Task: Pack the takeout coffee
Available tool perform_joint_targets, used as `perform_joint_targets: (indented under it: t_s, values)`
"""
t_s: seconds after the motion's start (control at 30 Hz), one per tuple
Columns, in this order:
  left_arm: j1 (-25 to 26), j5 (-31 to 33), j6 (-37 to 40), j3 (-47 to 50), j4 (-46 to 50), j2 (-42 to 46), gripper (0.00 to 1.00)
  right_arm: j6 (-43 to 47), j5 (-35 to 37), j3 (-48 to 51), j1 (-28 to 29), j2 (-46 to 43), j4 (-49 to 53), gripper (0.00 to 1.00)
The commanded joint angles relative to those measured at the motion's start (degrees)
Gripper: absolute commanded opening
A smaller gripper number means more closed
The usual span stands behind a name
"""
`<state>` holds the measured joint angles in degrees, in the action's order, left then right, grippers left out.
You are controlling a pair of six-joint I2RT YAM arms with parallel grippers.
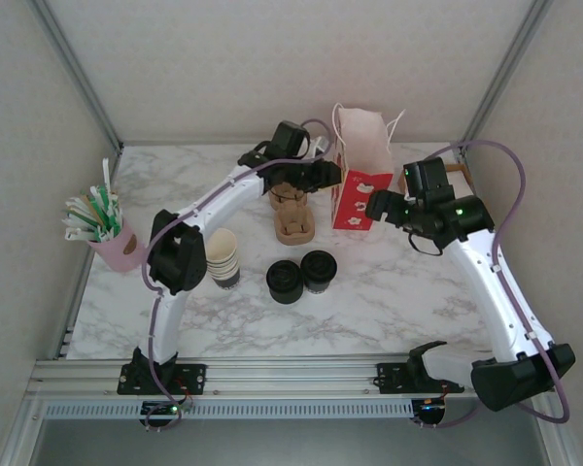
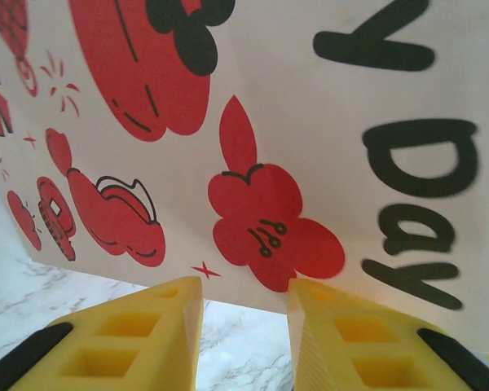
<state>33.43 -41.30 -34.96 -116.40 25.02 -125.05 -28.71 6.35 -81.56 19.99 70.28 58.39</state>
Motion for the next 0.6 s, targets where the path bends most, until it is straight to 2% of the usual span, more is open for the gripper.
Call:
perform_joint_targets:
  t_s: [0.0,0.2,0.33,0.47,0.57]
  values:
    - [1.6,-2.1,-1.5,-0.6,-2.7,-1.4,0.33,1.7,-1.7,-4.2,-0.6,2.2,2.1,0.99]
    - [4.1,-2.9,-2.1,-1.8,-3.0,-1.7,0.34,4.8,-5.6,-10.9,-0.8,6.9,2.6,0.99]
    - [3.5,-0.6,-0.9,2.6,-3.1,2.1,0.35,8.6,-6.6,-15.8,-0.8,10.4,3.1,0.98]
    - [1.2,1.0,-0.5,10.3,-4.9,8.4,0.37,12.8,-6.2,-23.3,-0.8,15.2,5.3,0.84]
    - [-0.6,1.9,-0.2,14.6,-6.0,12.8,0.39,16.7,-7.6,-27.7,-0.8,18.6,6.0,0.69]
